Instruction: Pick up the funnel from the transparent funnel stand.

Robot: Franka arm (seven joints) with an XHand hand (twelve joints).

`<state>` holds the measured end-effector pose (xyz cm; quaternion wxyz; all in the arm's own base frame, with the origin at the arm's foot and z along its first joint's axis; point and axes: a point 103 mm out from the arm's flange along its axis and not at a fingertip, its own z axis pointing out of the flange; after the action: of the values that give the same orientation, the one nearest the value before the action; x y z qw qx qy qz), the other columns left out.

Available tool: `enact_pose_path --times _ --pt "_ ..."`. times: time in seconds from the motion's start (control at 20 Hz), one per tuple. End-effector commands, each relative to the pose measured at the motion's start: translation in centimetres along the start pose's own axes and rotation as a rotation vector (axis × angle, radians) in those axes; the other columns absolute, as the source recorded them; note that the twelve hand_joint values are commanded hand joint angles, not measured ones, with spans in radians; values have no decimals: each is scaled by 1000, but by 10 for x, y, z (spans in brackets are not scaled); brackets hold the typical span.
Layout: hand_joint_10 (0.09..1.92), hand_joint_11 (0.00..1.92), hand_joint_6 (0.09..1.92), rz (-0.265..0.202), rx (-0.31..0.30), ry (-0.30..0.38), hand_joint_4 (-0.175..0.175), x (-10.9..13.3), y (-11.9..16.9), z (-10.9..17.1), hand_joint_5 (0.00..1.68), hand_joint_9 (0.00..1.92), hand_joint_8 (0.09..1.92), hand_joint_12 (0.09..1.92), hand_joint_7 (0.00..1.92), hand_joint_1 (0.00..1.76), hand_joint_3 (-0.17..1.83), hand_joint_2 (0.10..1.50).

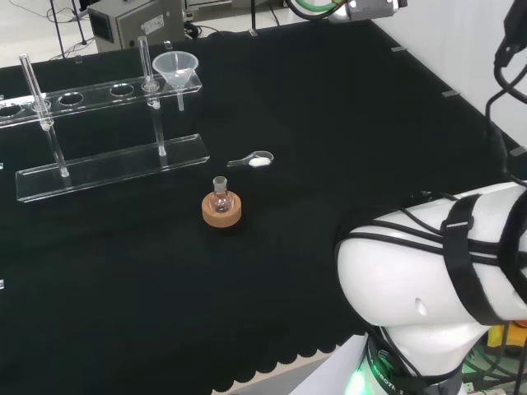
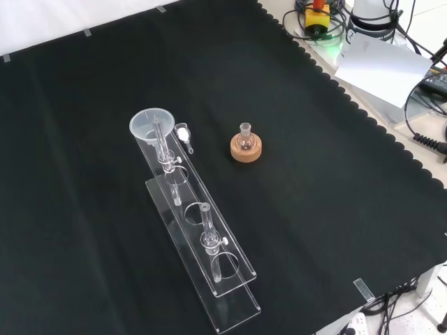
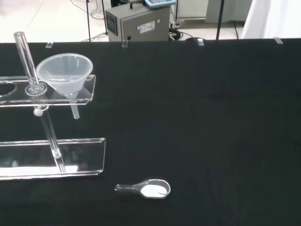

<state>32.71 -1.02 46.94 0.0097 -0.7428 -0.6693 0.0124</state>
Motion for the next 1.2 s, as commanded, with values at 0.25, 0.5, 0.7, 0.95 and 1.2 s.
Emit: enact_pose_path --times 0.25,0.5,0.7,0.95,1.2 --pt "582 9 87 12 42 -17 36 3 52 32 197 171 456 1348 15 0 437 1179" --pt "582 6 87 -28 84 -10 35 16 105 59 199 173 458 1349 19 0 431 1176" --pt "582 5 87 -60 114 -16 35 29 149 74 200 175 458 1350 20 0 427 1174" --pt "581 1 87 -89 143 -31 34 52 182 91 200 176 458 1350 21 0 422 1173" --pt "581 0 87 -120 163 -31 33 79 201 103 200 177 459 1351 24 0 418 1173"
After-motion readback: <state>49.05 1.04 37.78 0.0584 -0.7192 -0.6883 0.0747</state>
